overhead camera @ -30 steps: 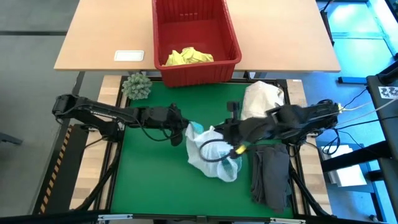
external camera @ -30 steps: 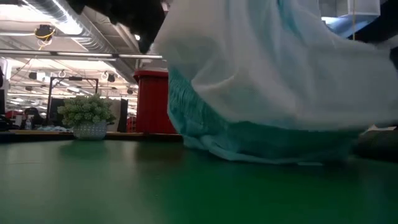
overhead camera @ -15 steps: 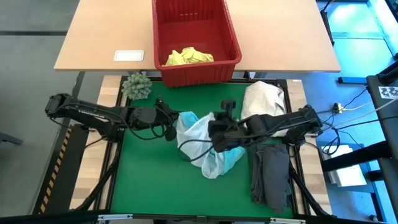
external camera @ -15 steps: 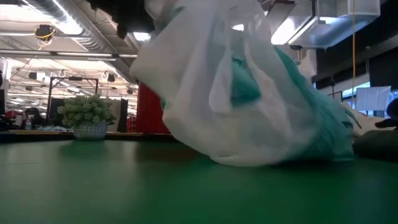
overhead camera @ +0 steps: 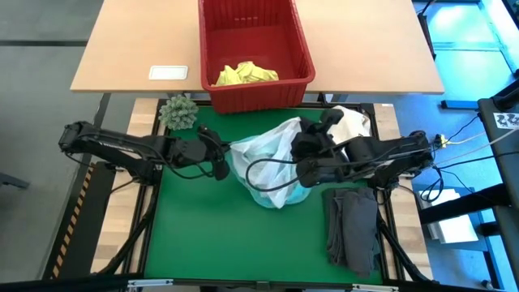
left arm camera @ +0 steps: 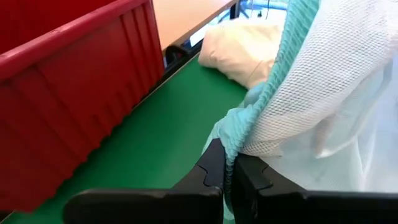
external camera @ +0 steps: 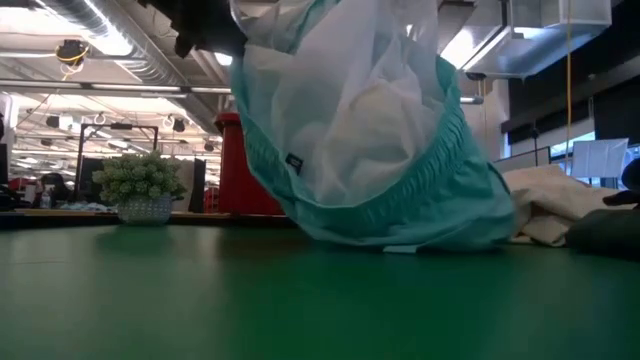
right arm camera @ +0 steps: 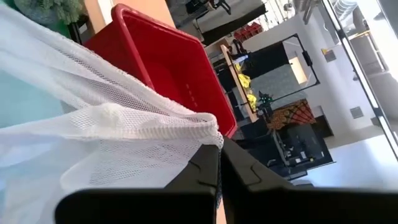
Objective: Fold Laundry from Bin
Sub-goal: Fold the blue short
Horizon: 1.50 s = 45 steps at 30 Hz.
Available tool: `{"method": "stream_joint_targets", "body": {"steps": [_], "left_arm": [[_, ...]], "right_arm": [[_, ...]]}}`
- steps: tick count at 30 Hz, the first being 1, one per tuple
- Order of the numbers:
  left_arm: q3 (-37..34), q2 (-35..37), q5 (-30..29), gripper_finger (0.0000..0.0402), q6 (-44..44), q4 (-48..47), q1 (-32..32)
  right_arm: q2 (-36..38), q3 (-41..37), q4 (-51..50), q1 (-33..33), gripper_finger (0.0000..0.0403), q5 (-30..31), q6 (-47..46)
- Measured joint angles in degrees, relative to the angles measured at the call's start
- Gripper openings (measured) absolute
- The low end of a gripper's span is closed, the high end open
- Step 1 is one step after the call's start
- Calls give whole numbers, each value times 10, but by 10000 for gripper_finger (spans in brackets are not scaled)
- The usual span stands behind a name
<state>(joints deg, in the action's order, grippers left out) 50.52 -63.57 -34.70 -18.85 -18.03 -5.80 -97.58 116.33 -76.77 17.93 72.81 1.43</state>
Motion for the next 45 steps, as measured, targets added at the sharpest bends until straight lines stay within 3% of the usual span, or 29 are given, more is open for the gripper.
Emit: {"method": "stream_joint_targets", "body": {"steps": [11, 21, 27, 34, 41, 45], "left_arm": [[39, -1, 13, 0, -61, -136, 32], [40, -45, 31, 0, -93, -190, 85], [40, -79, 75, 0, -92, -198, 127], [39, -92, 88, 0, -76, -171, 156], [39, -88, 104, 0, -65, -143, 157], [39, -88, 104, 0, -61, -125, 157]], "right_arm": [[-1, -110, 13, -53, 0, -53, -66], [-1, -216, 189, -84, 0, -206, -26], [13, -250, 322, -83, 0, -309, 22], [16, -345, 513, -92, 0, -503, 48], [11, -494, 647, -137, 0, -555, -9], [11, -545, 680, -163, 2, -621, -31]]}}
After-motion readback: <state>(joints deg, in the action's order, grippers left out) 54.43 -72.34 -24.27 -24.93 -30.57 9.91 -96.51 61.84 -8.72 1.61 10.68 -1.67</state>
